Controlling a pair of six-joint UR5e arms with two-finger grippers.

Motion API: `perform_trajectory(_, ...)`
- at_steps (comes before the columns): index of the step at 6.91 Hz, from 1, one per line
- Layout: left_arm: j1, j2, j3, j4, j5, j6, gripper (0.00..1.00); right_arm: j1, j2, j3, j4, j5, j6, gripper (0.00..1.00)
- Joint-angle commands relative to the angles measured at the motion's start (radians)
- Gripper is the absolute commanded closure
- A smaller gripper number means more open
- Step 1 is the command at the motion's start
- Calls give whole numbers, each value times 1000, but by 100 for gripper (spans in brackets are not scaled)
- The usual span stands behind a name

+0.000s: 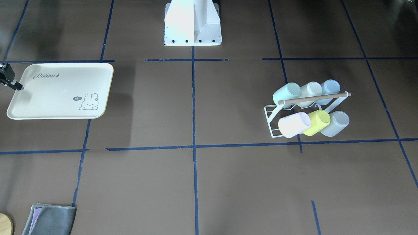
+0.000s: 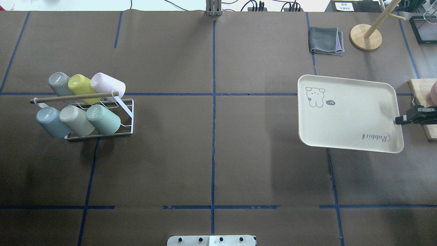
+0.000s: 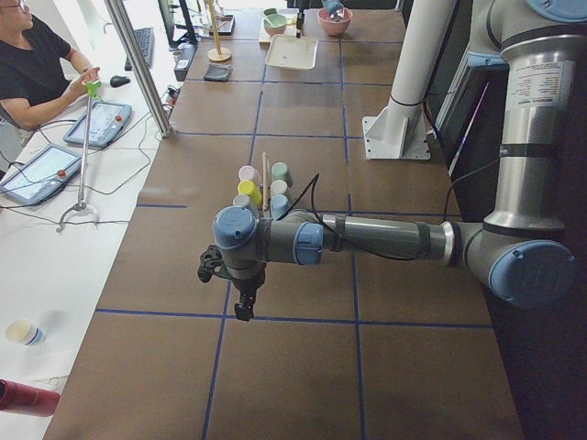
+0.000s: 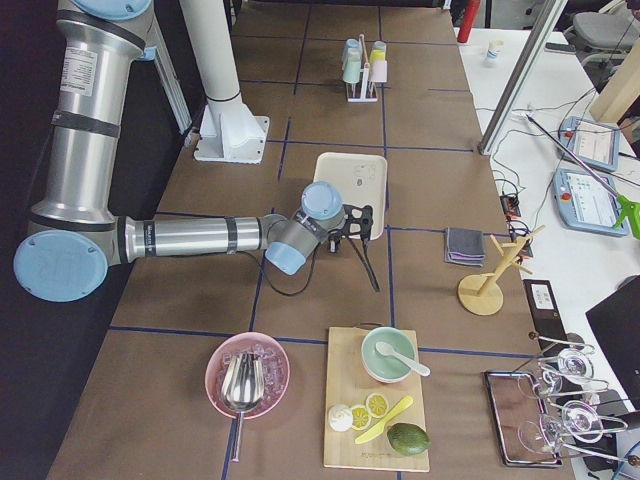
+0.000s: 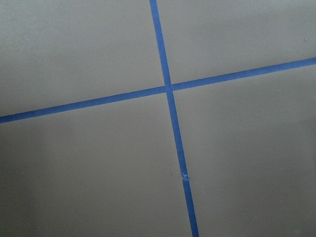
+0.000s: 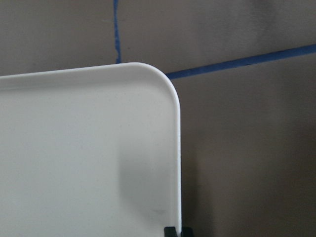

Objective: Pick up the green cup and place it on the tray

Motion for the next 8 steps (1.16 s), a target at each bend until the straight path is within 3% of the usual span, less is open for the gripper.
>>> perform_trajectory(1,0,0,6,-1,-1,-1,0,-130,138,8,-9,-93,214,100)
perform_trajectory(2,0,0,10,0,-1,-1,0,-231,220,15,-78,-200,278,100)
perform_trajectory(4,0,0,11,0,-1,-1,0,-389,427,67,-377,-349,297,100)
perform_trajectory(6,0,-1,8,-1,-1,-31,0,-512,537,54,-466,-429,302,100)
perform_trajectory(8,0,-1,5,-1,-1,-33,0,-569,552,32,-503,-447,294,100)
